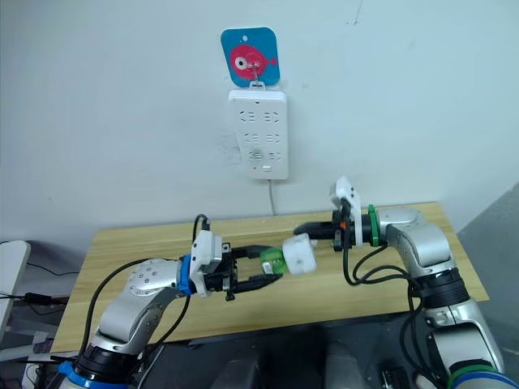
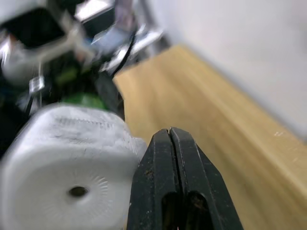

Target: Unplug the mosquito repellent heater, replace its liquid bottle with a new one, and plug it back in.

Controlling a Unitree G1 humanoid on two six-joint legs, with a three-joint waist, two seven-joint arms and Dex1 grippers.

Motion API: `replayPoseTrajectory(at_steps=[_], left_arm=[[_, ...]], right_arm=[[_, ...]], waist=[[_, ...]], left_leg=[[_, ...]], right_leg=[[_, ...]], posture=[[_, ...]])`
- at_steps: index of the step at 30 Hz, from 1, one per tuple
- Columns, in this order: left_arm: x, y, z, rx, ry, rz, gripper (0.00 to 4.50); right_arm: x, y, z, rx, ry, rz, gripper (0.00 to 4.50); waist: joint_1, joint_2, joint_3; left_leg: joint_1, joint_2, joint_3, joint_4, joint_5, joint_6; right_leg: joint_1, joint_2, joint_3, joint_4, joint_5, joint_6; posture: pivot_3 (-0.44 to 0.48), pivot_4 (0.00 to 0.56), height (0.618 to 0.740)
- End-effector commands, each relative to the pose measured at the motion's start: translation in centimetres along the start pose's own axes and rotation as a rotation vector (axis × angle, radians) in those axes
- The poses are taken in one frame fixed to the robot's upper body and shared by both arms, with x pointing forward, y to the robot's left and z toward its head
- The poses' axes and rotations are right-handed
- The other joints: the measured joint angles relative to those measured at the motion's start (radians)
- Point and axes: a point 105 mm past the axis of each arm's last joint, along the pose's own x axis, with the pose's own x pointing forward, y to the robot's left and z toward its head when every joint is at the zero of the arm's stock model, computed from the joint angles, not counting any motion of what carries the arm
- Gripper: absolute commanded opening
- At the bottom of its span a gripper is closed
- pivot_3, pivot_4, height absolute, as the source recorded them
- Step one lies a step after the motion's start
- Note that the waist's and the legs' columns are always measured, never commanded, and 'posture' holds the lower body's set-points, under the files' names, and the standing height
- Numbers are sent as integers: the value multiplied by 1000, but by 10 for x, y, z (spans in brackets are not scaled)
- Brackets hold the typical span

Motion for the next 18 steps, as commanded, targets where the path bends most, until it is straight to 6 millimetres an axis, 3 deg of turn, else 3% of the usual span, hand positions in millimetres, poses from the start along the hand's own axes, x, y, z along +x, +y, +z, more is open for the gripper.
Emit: replayPoseTrajectory(at_steps=[1,6,10,15,18], left_arm=[[-9,13,1,122,-7,86,2197],[-11,22,0,299,2,102,2197],[-4,31,15,647,-20,39,2197],[2,36,25,893,-64,9,2197],[5,35,28,942,-105,10,2197]], right_arm=[[-24,-7,20,117,-85,-106,1266],[-46,-10,-8,348,-5,-170,2983],[-50,8,-34,632,102,-83,4400],[-38,9,-10,762,-22,32,4457],[-36,23,-6,774,6,132,4457]], waist=[[3,0,0],[6,0,0],[2,0,0],[-7,0,0],[-5,1,0]], left_leg=[[0,0,0,0,0,0],[-2,-1,-1,0,0,0],[-2,0,0,0,0,0],[0,1,4,-1,0,0],[-1,0,2,-1,-1,1]], right_leg=[[0,0,0,0,0,0],[1,-1,-1,-3,0,0],[0,-1,-1,-2,1,-2],[-1,-1,1,0,1,-2],[-1,-1,-2,-1,1,-2]], posture=[[69,171,740],[43,172,740],[41,171,740],[47,174,740],[45,174,740]])
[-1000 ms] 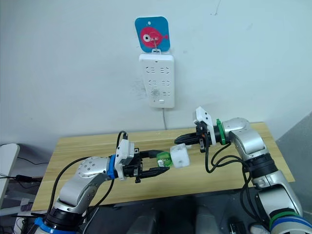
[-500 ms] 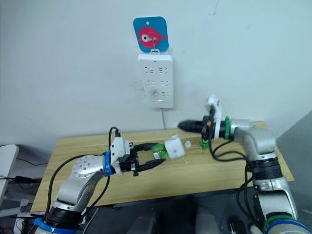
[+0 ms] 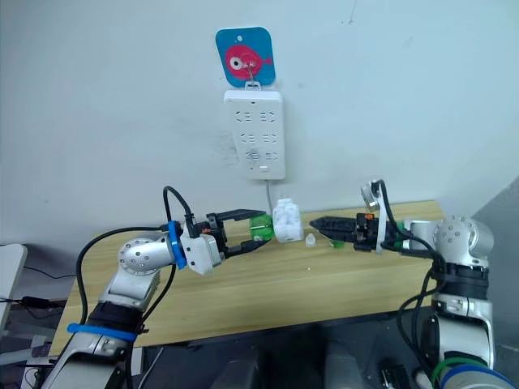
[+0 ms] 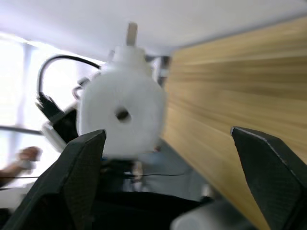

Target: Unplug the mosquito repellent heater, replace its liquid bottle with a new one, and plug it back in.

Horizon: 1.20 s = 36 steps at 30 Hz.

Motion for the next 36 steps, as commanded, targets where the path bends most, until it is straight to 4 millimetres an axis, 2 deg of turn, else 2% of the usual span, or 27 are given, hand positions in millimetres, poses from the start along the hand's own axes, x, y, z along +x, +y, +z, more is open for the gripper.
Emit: replayPoseTrajectory(at_steps=[1,22,27,33,36], left_arm=[[2,7,8,75,-55,42,2197],[18,10,10,113,-98,67,2197],[16,7,9,100,-91,60,2197],[17,2,6,51,-74,43,2197],[9,-11,-16,-186,72,-25,3172]], right_arm=[[1,19,-3,-14,38,88,4457],[27,22,-12,-27,56,66,4457],[29,25,-12,-34,45,73,2982],[33,24,-11,-51,22,46,2981],[34,5,-1,-128,-43,-151,2981]], waist=[[1,0,0],[-1,0,0],[-1,0,0],[-1,0,0],[-6,1,0]], left_leg=[[0,0,0,0,0,0],[0,0,1,1,0,1],[0,0,0,1,0,1],[0,0,0,1,0,1],[0,0,1,1,0,1]], right_leg=[[0,0,0,0,0,0],[0,1,0,2,0,0],[0,1,0,2,0,0],[0,1,0,2,0,0],[0,1,0,2,0,0]], posture=[[45,174,740],[35,173,740],[36,173,740],[37,172,740],[38,167,740]])
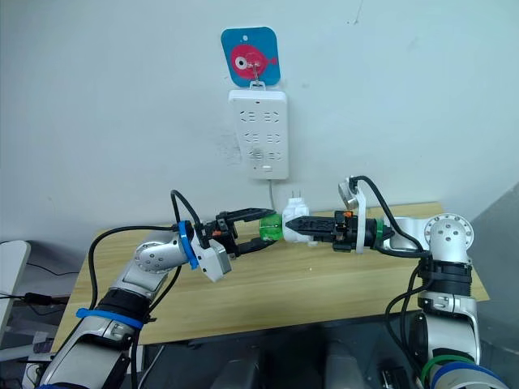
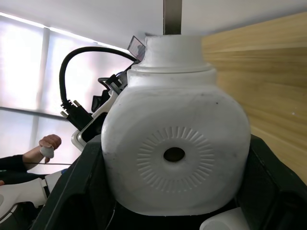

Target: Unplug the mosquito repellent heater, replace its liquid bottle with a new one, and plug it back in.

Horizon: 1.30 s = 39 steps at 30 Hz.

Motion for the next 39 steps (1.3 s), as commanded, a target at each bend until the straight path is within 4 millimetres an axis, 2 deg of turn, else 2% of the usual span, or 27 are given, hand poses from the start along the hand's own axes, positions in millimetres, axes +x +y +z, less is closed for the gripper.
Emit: replayPoseTrajectory(at_steps=[1,4,7,14,22,25,30,35,37,39], left_arm=[[-9,-10,-15,-239,132,-46,3478],[-10,-3,-21,-287,205,-26,4462],[-3,-2,-23,-285,239,-33,4500],[21,-4,-23,-197,273,-62,4500],[37,-2,-27,-147,292,-51,4500],[38,-4,-28,-141,297,-68,3860],[34,-9,-30,-153,311,-87,2277],[31,-10,-31,-172,322,-88,2274],[30,-10,-32,-207,322,-63,2274],[31,-7,-34,-329,314,26,2274]], right_arm=[[-1,-8,17,-133,-96,-176,2981],[-1,-18,19,-226,-104,-305,2981],[4,-21,21,-264,-125,-344,2981],[14,-15,17,-302,-110,-338,2981],[20,-5,9,-319,-87,-309,2981],[20,-4,8,-319,-86,-310,2981],[18,-5,9,-323,-93,-326,2981],[17,-4,9,-326,-97,-325,2981],[20,2,10,-356,-103,-300,2981],[22,9,15,-430,-151,-283,3751]], waist=[[-8,0,0],[-11,0,0],[-12,0,0],[-14,0,0],[-15,0,0],[-16,0,0],[-16,0,0],[-16,0,0],[-17,0,0],[-17,0,0]], left_leg=[[0,0,0,0,0,0],[0,0,-1,0,0,0],[0,0,-1,0,0,0],[0,0,-1,0,0,0],[0,0,-1,0,0,0],[0,0,-1,0,0,0],[0,0,-1,0,0,0],[0,0,-1,0,0,0],[0,0,-1,0,0,0],[0,0,-1,0,0,0]], right_leg=[[0,0,0,1,0,0],[-1,2,-1,3,0,0],[-1,3,-1,2,0,0],[-1,3,0,2,0,0],[-1,2,0,2,0,0],[-1,2,0,2,0,0],[-1,2,0,2,0,0],[-1,2,0,2,0,0],[-1,2,0,2,0,0],[-1,2,0,2,0,0]], posture=[[38,167,740],[33,164,740],[31,160,740],[29,156,740],[22,153,740],[22,153,740],[16,153,740],[16,153,740],[11,158,740],[14,159,740]])
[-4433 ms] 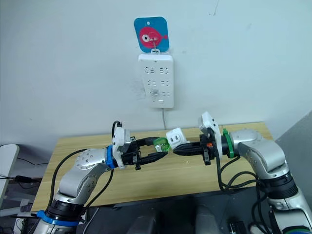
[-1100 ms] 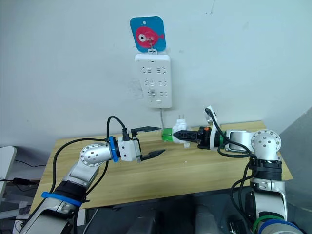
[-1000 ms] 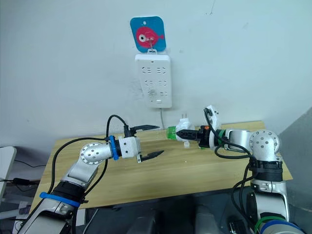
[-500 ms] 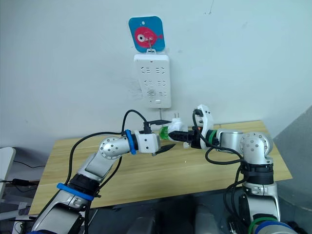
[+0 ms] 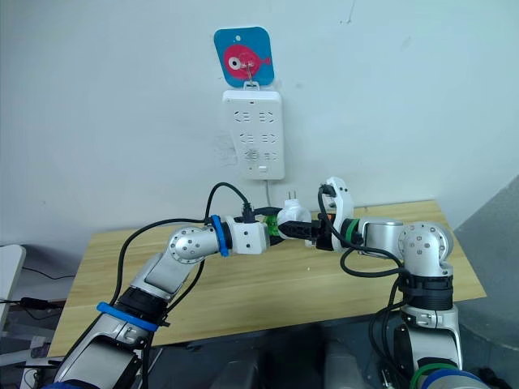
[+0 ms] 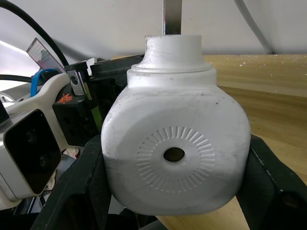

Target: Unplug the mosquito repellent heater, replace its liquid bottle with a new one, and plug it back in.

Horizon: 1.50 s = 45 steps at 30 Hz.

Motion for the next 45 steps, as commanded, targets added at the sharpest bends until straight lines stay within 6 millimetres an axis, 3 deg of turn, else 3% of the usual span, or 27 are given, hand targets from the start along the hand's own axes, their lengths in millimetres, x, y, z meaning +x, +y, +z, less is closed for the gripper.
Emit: replayPoseTrajectory(at_steps=[1,3,7,11,15,22,29,32,35,41,42,45], left_arm=[[-2,8,-4,-248,-35,134,2274],[-5,13,-8,-432,-76,238,2274],[-10,27,-6,-631,-159,406,2274],[-12,37,12,-713,-268,512,2274],[-7,34,28,-745,-317,522,2274],[0,28,41,-748,-332,491,2274],[0,30,43,-748,-329,507,2274],[0,30,44,-747,-331,509,2274],[0,30,45,-751,-334,510,2274],[2,22,41,-762,-301,481,2274],[2,19,41,-764,-298,459,3027],[-3,13,38,-744,-280,419,3964]], right_arm=[[-9,20,25,-164,-175,42,4021],[-18,20,32,-250,-274,9,4500],[-28,23,37,-331,-426,-26,4500],[-22,32,32,-315,-504,-14,4500],[-11,36,30,-284,-530,-12,4500],[1,40,50,-296,-575,-10,4500],[10,37,55,-304,-559,-21,4500],[11,37,56,-285,-566,-13,3894],[11,39,56,-295,-562,-1,2973],[8,36,55,-294,-575,-17,2970],[7,35,56,-295,-581,-26,2970],[3,26,58,-326,-596,-77,2970]], waist=[[0,0,0],[0,0,0],[-2,0,0],[-6,0,-1],[-6,-1,-1],[-7,0,-1],[-7,0,-1],[-7,0,-1],[-7,0,-1],[-7,0,-1],[-7,0,-1],[-6,0,-1]], left_leg=[[0,0,0,0,0,0],[0,-1,0,0,0,0],[0,0,0,0,0,0],[1,1,1,0,0,0],[1,0,0,0,0,0],[1,0,1,0,0,0],[1,0,1,0,0,0],[1,0,1,0,0,0],[1,0,1,0,0,0],[1,0,1,0,0,0],[1,0,1,0,0,0],[1,0,1,0,0,0]], right_leg=[[0,0,0,0,0,0],[0,0,0,0,0,0],[0,0,-1,0,0,0],[0,0,1,0,0,0],[0,0,1,0,0,0],[1,1,1,-1,0,0],[1,1,1,-1,0,0],[0,1,1,-1,0,0],[0,1,1,-1,0,0],[1,1,1,-1,0,0],[1,1,1,-1,0,0],[0,1,1,-1,0,0]], posture=[[15,160,740],[7,163,740],[-6,165,740],[-23,164,740],[-34,164,740],[-27,167,740],[-13,168,740],[-9,169,740],[-6,169,740],[-4,169,740],[-4,169,740],[8,165,740]])
